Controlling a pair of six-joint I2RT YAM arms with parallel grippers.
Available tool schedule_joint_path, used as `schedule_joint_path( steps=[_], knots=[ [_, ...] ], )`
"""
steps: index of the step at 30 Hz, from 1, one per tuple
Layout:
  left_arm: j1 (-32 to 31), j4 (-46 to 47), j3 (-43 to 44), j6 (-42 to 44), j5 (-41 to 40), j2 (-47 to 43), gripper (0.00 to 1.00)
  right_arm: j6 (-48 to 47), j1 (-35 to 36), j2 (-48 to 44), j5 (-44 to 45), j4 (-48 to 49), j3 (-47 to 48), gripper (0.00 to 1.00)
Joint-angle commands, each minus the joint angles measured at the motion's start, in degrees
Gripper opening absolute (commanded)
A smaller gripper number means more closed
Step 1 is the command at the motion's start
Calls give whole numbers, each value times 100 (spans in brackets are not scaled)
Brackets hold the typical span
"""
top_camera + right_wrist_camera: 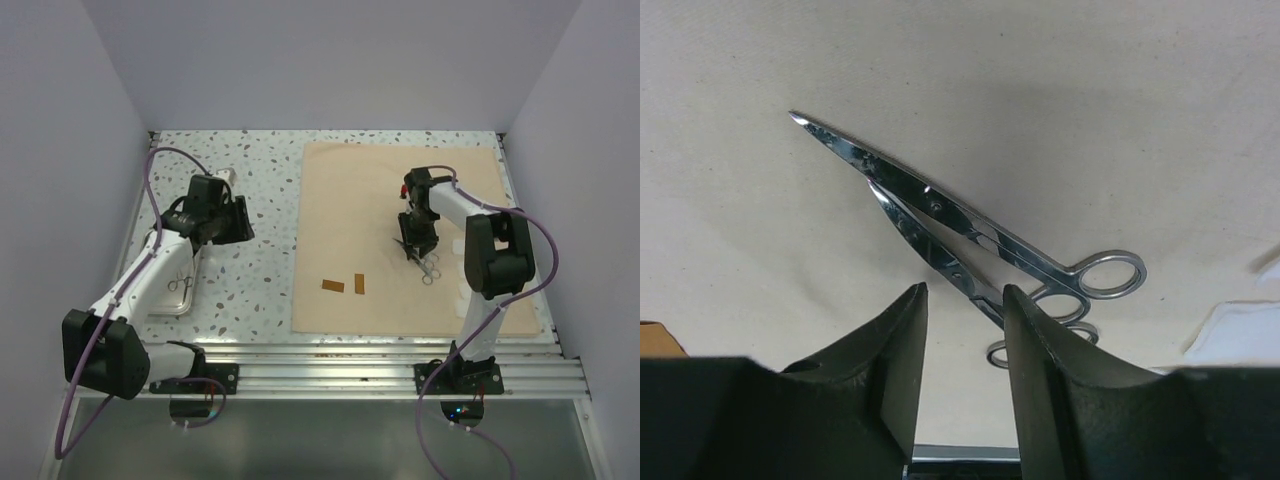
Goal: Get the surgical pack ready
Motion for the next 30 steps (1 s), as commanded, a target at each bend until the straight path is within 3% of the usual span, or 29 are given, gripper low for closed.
schedule_joint_path(
  steps=[1,5,16,22,30],
  knots=[
    [-55,237,212,-86,249,22,50,-37,12,-49,-151,281,7,39],
    [-55,167,256,2,258,22,50,-28,12,66,-125,369,-37,32],
    [-63,61,256,2,249,-101,50,-46,38,171,-2,440,-231,25],
    [-90,0,309,-25,276,-162,50,-46,134,189,234,335,-222,36],
    [-116,17,195,-77,302,-259,50,-1,161,276,270,299,-275,33]
  ],
)
